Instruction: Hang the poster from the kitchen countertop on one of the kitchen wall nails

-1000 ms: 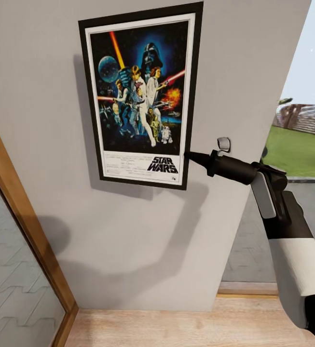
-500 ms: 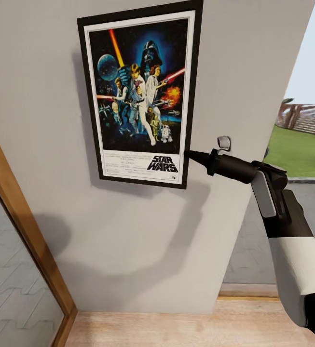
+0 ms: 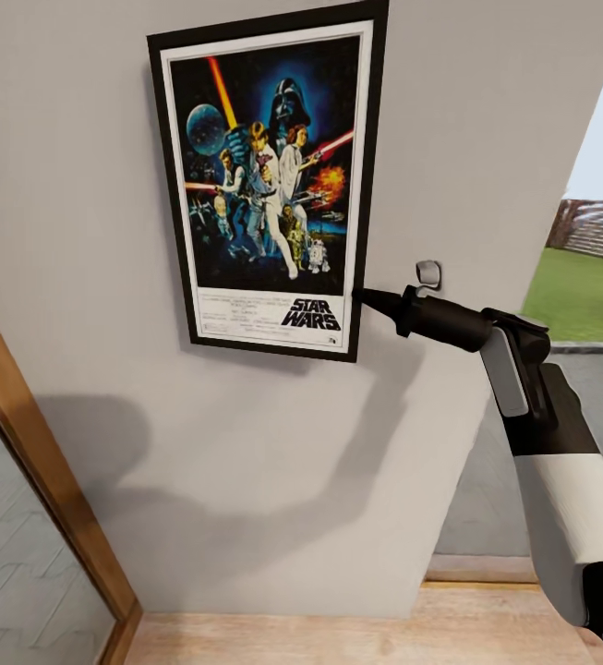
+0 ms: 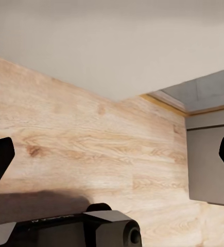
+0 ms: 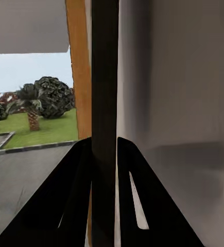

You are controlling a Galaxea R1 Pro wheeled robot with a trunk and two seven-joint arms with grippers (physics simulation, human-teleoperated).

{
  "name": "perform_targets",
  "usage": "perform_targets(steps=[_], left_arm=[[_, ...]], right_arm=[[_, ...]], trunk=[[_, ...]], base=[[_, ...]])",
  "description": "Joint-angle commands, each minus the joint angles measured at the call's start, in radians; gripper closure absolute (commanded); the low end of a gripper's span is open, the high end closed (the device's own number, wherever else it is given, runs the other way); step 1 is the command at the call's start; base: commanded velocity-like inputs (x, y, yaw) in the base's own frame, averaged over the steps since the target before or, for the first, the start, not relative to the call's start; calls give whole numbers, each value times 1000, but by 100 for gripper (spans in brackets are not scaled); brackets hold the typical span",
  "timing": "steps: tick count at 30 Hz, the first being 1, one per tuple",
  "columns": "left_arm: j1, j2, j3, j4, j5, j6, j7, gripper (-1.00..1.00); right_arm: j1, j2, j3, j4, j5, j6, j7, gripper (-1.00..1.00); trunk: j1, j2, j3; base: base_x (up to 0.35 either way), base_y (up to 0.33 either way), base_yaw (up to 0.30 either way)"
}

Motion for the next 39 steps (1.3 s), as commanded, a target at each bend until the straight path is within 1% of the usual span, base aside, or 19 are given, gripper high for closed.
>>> perform_targets(steps=[1, 11, 39], left_arm=[[-1, 1, -8, 0, 5, -8, -1, -100], [-1, 2, -8, 0, 5, -8, -1, -100], [0, 2, -7, 0, 5, -8, -1, -100]], right_arm=[[-1, -1, 2, 0, -10, 9, 1, 100], [-1, -1, 3, 2, -10, 7, 0, 100], [-1, -1, 3, 2, -10, 7, 0, 100]], trunk=[[1, -2, -2], [1, -2, -2], [1, -2, -2]], base=[[86, 0, 0], [78, 0, 0], [1, 0, 0]])
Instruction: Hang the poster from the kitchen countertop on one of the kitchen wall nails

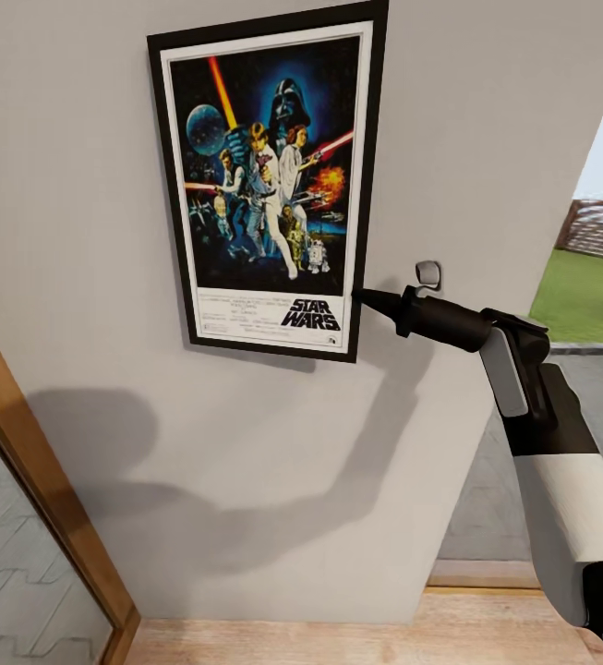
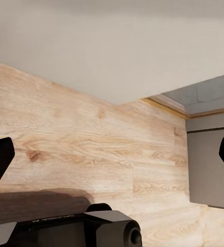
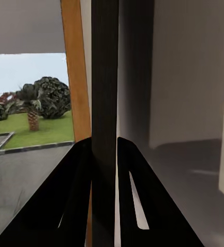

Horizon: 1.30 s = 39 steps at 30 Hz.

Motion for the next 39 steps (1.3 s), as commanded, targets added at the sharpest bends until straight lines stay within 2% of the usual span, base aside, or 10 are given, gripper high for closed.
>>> perform_targets(steps=[1, 22, 24, 27, 39], left_arm=[[-1, 0, -8, 0, 5, -8, -1, -100], [-1, 0, -9, 0, 5, -8, -1, -100], [-1, 0, -8, 0, 6, -8, -1, -100], [-1, 0, -8, 0, 5, -8, -1, -100], [-1, 0, -8, 0, 6, -8, -1, -100]], right_arm=[[-1, -1, 2, 1, -7, 9, 1, 100], [-1, -1, 1, 35, -11, 10, 11, 100], [-1, -1, 1, 37, -40, 10, 12, 100], [-1, -1, 1, 37, -57, 10, 12, 100], [-1, -1, 1, 39, -69, 10, 12, 100]], trunk=[[1, -2, -2], [1, -2, -2], [1, -2, -2], [1, -2, -2], [1, -2, -2]], base=[[0, 0, 0], [0, 0, 0], [0, 0, 0], [0, 0, 0], [0, 0, 0]])
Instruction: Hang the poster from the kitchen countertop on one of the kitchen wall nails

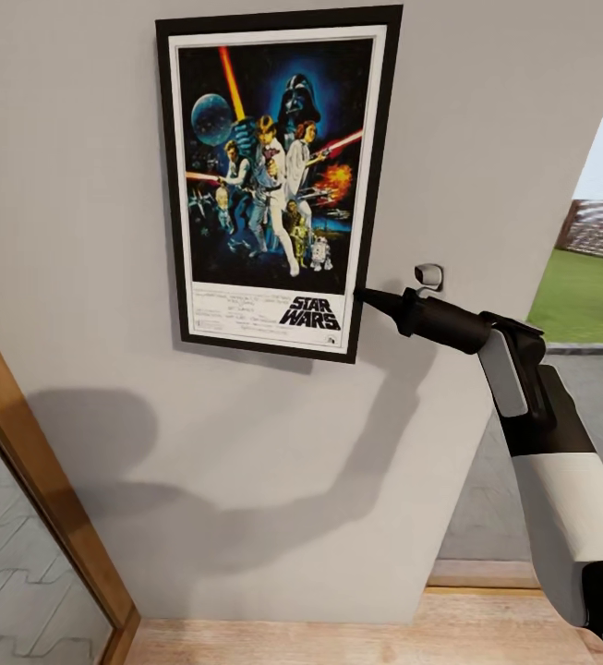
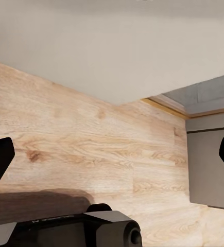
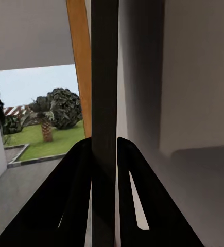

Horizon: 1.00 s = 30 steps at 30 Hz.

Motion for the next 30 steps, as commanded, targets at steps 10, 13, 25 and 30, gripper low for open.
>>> perform_targets(steps=[10, 13, 25, 30], left_arm=[[0, 0, -8, 0, 5, -8, -1, -100], [-1, 0, -8, 0, 5, -8, -1, -100], [-1, 0, -8, 0, 5, -8, -1, -100], [0, 0, -8, 0, 5, -8, -1, -100]], right_arm=[[-1, -1, 1, 1, 0, 3, 1, 100], [-1, -1, 1, 1, 0, 3, 1, 100], [-1, -1, 2, 1, 1, 3, 1, 100], [-1, -1, 3, 1, 1, 1, 1, 100]], trunk=[[1, -2, -2], [1, -2, -2], [1, -2, -2], [1, -2, -2]], base=[[37, 0, 0], [73, 0, 0], [11, 0, 0], [0, 0, 0]])
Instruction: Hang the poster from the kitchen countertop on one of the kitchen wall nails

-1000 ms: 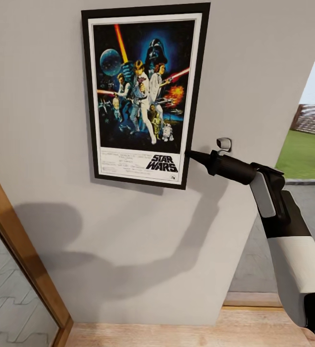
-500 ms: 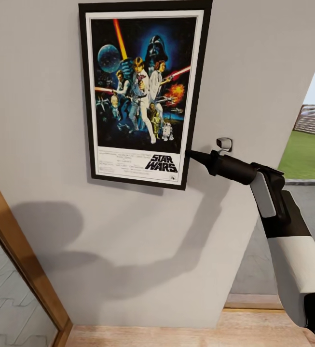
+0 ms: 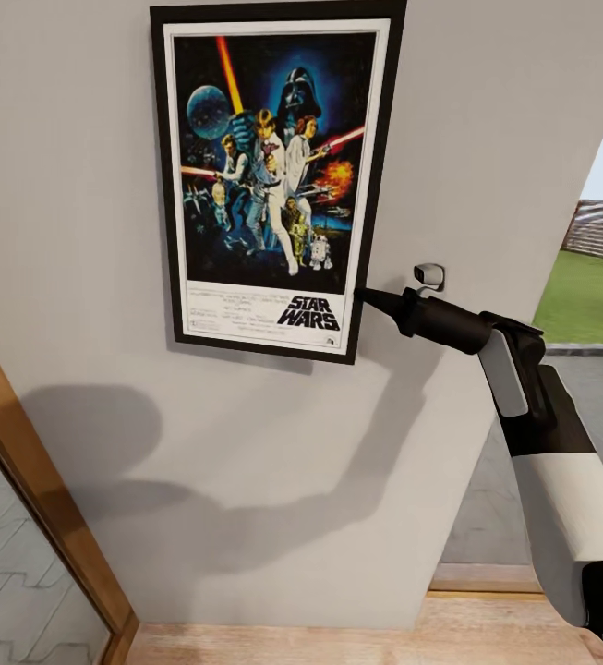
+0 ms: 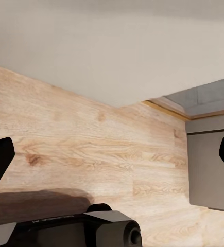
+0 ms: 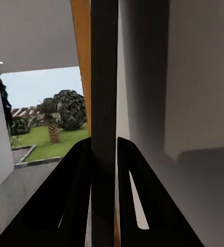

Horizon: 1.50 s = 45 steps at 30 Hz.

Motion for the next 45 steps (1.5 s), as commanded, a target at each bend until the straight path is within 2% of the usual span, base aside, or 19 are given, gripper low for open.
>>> perform_targets(steps=[1, 45], left_arm=[[-1, 0, -8, 0, 5, -8, -1, -100], [-1, 2, -6, 0, 5, -8, -1, -100]], right_arm=[[-1, -1, 2, 2, 17, -6, -18, 100], [-1, 2, 3, -6, 17, -7, -18, 100]], trunk=[[1, -2, -2], [1, -2, -2]], base=[[0, 0, 0], [0, 0, 0]])
